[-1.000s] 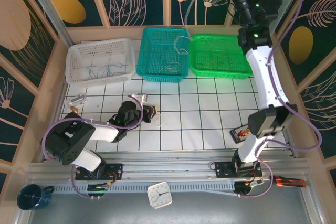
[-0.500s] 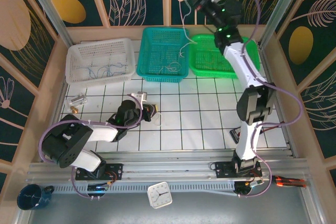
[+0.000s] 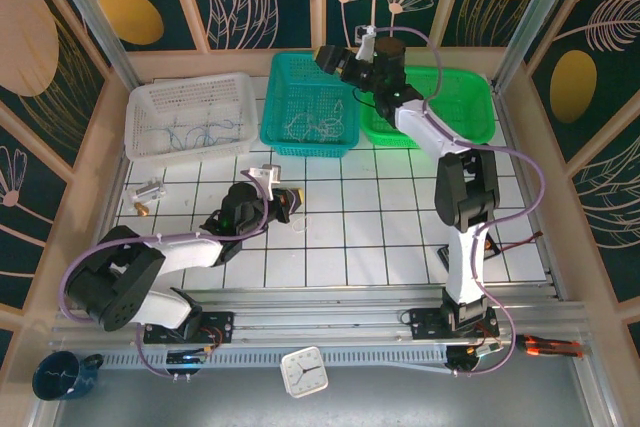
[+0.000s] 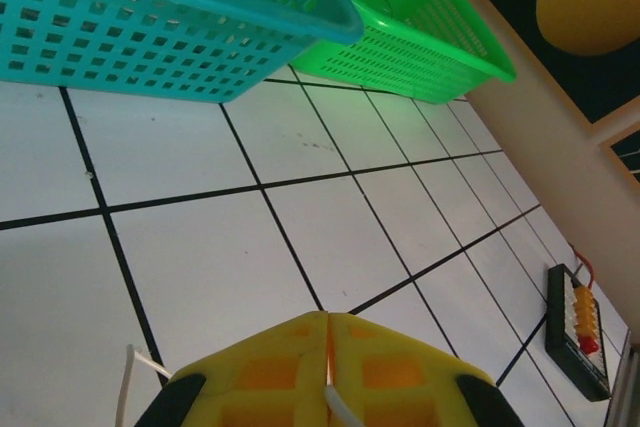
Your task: Untangle the cables
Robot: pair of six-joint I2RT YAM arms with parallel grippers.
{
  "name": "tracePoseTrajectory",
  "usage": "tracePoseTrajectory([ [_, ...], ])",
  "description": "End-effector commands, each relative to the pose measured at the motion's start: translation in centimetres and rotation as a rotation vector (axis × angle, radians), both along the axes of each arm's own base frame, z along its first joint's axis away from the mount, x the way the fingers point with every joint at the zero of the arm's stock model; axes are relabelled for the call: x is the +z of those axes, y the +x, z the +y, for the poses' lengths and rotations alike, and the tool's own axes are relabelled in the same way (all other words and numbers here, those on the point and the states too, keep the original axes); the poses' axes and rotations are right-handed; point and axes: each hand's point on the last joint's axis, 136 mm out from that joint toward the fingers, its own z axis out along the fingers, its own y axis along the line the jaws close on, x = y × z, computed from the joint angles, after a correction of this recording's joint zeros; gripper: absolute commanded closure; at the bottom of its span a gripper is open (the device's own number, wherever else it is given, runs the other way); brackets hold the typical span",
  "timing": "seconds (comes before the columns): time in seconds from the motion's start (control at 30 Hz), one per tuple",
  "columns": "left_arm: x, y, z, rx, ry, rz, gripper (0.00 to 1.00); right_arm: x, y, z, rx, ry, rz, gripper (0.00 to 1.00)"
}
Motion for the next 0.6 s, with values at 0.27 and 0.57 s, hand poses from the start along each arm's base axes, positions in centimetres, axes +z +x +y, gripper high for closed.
tracePoseTrajectory([
  [0.27, 4.5, 0.7, -1.5, -0.042, -0.081, -0.017, 1.0, 4.9, -10.2, -4.4, -0.009, 0.01, -0.138, 0.15],
  [0.57, 8.1, 1.3, -2.5, -0.074, -0.114, -0.049, 1.0, -4.8, -19.1, -5.8, 0.013, 0.021, -0.003, 0.18],
])
